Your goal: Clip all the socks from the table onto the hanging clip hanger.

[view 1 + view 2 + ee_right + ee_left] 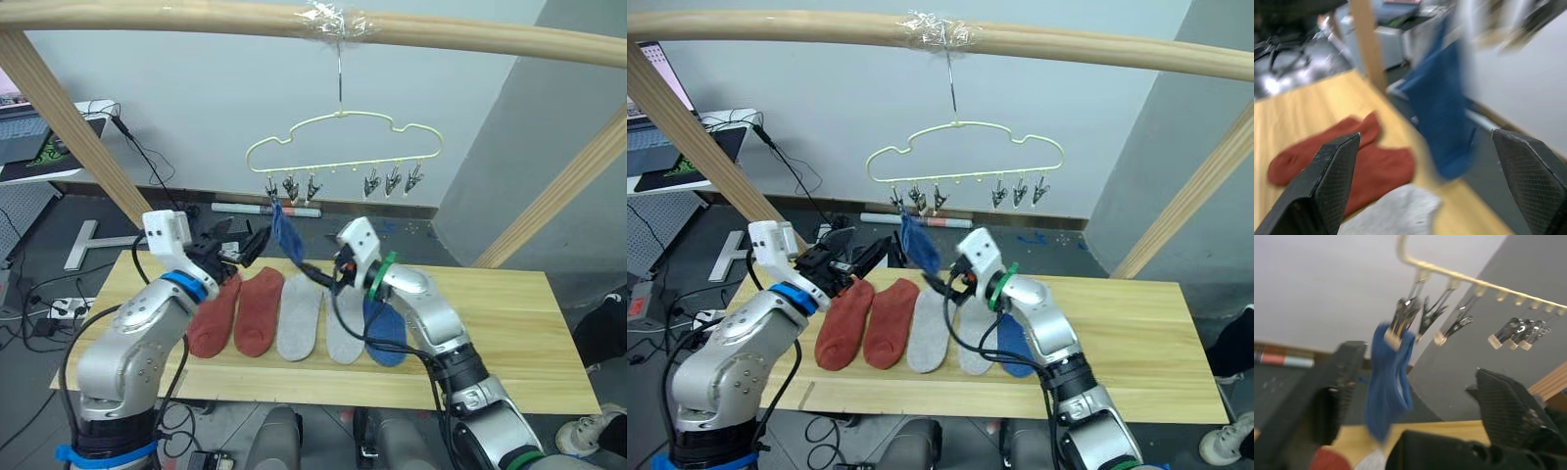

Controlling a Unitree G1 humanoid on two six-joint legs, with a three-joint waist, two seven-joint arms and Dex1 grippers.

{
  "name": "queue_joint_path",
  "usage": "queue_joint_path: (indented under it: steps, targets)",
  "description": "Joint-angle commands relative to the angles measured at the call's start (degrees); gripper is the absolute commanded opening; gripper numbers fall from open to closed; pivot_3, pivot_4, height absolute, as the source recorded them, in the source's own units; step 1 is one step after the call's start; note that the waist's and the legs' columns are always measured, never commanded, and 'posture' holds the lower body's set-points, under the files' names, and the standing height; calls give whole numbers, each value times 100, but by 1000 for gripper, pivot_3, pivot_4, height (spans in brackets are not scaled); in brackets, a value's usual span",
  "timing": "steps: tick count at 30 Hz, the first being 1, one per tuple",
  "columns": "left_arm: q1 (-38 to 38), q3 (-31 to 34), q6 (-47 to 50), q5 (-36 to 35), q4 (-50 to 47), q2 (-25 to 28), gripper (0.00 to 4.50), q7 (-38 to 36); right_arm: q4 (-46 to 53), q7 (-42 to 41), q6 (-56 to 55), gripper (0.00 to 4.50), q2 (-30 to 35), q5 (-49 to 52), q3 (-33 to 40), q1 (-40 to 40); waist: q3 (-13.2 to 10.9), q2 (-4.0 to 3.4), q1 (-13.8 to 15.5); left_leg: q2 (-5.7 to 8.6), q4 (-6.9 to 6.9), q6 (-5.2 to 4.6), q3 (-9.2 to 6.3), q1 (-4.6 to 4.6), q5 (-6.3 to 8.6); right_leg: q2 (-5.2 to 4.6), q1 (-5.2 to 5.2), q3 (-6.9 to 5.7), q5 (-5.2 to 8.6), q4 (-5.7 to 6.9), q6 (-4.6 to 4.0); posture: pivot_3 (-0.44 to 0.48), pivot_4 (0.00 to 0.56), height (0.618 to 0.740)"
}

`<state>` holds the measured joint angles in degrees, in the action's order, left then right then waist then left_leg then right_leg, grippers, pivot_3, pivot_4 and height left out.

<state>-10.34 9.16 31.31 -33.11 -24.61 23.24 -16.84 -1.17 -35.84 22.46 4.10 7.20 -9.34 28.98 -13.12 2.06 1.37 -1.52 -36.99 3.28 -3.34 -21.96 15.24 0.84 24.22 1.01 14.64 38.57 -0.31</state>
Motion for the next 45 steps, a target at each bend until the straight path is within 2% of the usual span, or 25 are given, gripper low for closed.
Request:
queue_joint_path:
  steps: [1,3,8,12,15,20,29,45]
  targets:
    - [-179,-395,-558,620,-5,-146,2783,49,751,19,507,4500,185,456,318,-132,0,-1,-4,-1,1,0,0,1,0,2,0,0,0,1,0,106,196,740]
    - [-315,-666,-736,958,156,-344,2162,175,1105,-45,665,4500,431,635,501,-196,0,-2,-2,-2,1,0,-1,1,0,4,0,-2,1,3,0,92,196,740]
    - [-577,-791,-1186,1425,861,-745,2162,302,1506,-80,1119,4500,800,1190,873,-225,0,-1,-22,7,-5,-2,9,-1,0,0,-3,5,0,0,1,56,194,740]
    - [-742,-832,-1454,1691,1216,-867,2162,264,1685,-70,1250,4500,918,1433,915,-200,0,-2,-88,2,-1,-3,7,0,0,6,-1,1,1,2,2,35,194,740]
    - [-989,-818,-1693,1833,1794,-1051,2162,307,1984,-100,1597,4500,889,2011,1089,-66,0,-2,-120,2,-2,-3,5,-1,0,7,-1,0,0,4,1,27,193,740]
    - [-1439,-823,-2356,2202,2881,-1360,2162,460,2156,62,1648,4500,926,2221,1098,40,1,-1,-145,9,-8,-4,7,-1,0,5,-5,2,2,2,5,6,195,740]
    - [-2034,-706,-2936,2401,3759,-1468,2162,513,2258,308,1788,4500,1034,2476,1178,249,1,-1,-154,7,-7,-4,7,-4,0,6,-3,0,-4,5,-5,-14,196,740]
    - [-2248,-634,-3324,2693,3888,-1585,2162,840,2169,318,1718,4500,1243,2644,1119,348,1,-1,-163,7,-9,-4,7,-4,-1,5,-4,-2,-6,9,-8,-10,197,740]
